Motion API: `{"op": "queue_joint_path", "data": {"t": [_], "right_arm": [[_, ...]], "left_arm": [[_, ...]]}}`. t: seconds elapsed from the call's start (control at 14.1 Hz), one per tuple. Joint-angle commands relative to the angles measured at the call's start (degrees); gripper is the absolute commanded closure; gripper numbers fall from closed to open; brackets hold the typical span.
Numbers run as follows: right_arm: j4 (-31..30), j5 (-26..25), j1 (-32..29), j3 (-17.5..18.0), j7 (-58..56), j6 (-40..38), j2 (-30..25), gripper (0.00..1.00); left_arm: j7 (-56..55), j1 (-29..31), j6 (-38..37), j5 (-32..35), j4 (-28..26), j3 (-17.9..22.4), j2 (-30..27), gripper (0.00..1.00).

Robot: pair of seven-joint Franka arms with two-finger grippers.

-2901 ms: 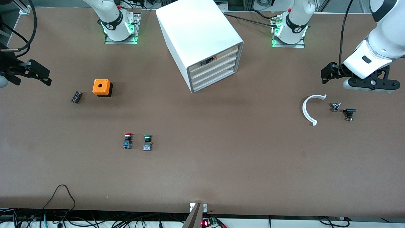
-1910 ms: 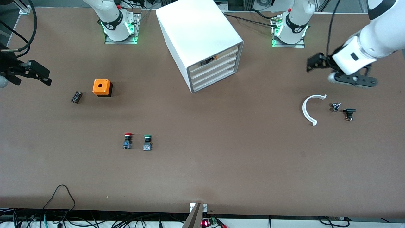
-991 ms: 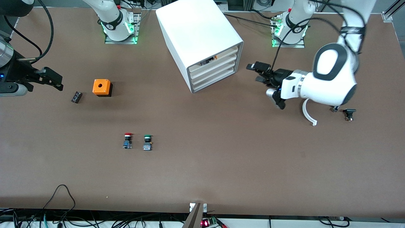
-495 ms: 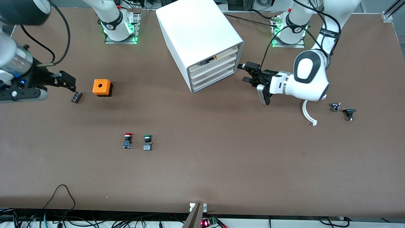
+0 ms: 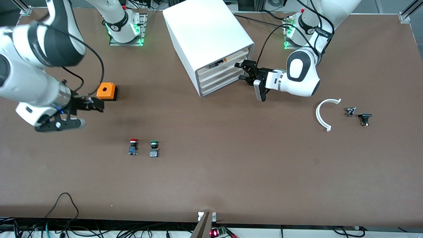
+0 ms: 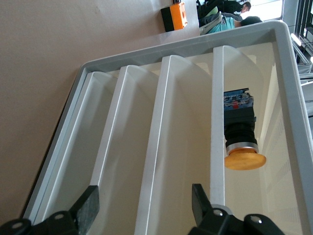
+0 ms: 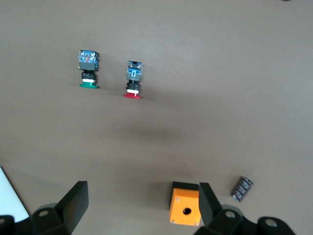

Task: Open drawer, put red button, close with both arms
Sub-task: 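Pull the drawer open with the left gripper while the right gripper grasps the red button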

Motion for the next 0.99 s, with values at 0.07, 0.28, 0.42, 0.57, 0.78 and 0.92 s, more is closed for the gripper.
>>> {"op": "queue_joint_path", "data": {"t": [0.07, 0.28, 0.42, 0.57, 0.78, 0.92], "right_arm": [[1.83, 1.42, 0.01, -0.09, 0.06, 2.96, 4.96, 0.00], [1.83, 1.51, -0.43, -0.09, -0.38, 7.96, 8.39, 0.00], [1.74, 1.51, -0.17, -0.09, 0.06, 11.57, 10.94, 0.00], [1.66, 2.21, 0.01, -0.09, -0.38, 14.73, 13.40, 0.00], [1.48, 3.97, 0.27, 0.00, -0.91, 20.00, 17.00, 0.00], [1.39, 4.23, 1.23, 0.17, -0.65, 22.82, 19.20, 0.00]], "left_arm": [[6.96, -0.78, 0.63, -2.34, -0.31, -0.64, 3.44, 0.29], [9.26, -0.69, 0.55, -6.04, -0.84, -2.04, 4.15, 0.42], [9.26, -0.69, 0.55, -6.22, -1.28, -2.31, 4.15, 0.49], [9.17, -0.78, 0.55, -6.48, -1.46, -2.66, 4.15, 0.53], [9.17, -0.69, 0.19, -6.57, -1.46, -3.10, 3.98, 1.00], [9.17, -0.61, 0.19, -6.57, -1.37, -3.10, 3.63, 1.00]]}}
